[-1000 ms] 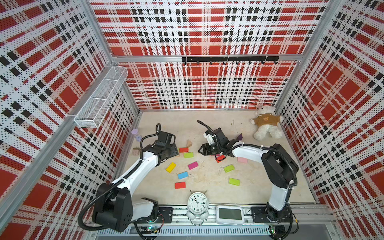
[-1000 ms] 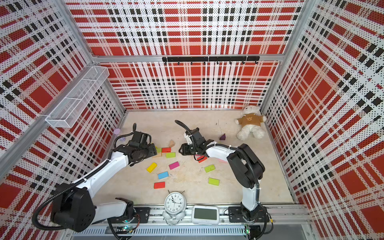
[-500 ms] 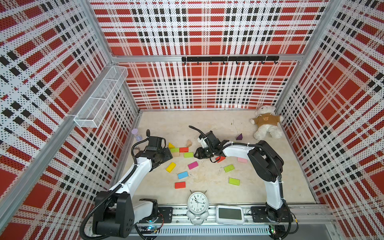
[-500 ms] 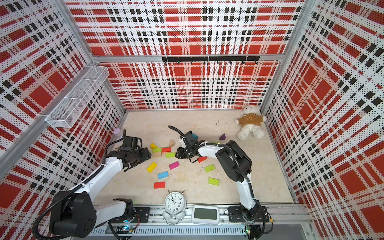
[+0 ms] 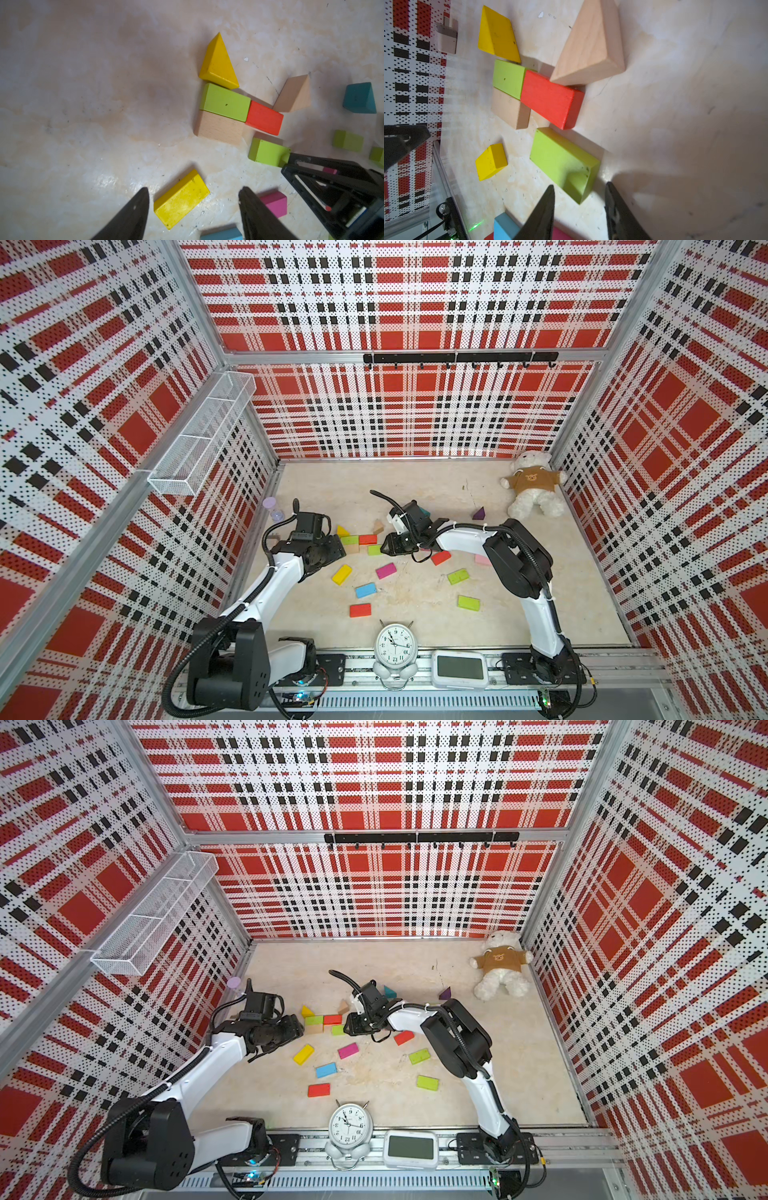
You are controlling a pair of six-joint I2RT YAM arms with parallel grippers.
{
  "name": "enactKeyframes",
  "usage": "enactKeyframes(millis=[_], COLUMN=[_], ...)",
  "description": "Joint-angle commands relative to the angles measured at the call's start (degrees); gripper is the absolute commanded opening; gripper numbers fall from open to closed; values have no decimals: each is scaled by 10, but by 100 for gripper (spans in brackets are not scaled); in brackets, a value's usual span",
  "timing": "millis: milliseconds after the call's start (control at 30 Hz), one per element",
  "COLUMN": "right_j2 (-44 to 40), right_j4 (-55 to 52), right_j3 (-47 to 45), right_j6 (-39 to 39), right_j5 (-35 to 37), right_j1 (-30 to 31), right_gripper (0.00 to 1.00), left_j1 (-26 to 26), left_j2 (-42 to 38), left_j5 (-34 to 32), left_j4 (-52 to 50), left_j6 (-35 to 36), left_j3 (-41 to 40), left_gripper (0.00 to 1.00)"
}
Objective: Assemble a carrot with building blocks
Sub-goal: Assemble the building block at the center of the board.
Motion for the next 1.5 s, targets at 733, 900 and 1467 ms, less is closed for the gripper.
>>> enactKeyframes(millis=[733,900,1467], right_j2=[54,56,-32], right_j4=[25,26,23], right_j3=[70,76,23], right_j6=[32,34,16], right_j5=[-26,-27,-2], right_j1=[13,13,15], right_gripper=[40,40,42], left_j1=[5,5,-1], left_j2=[21,22,-6], left_j5=[21,23,9], left_j4=[17,18,17], left_j6=[9,8,2], left_j3=[-3,-3,-9], left_gripper=[71,71,71])
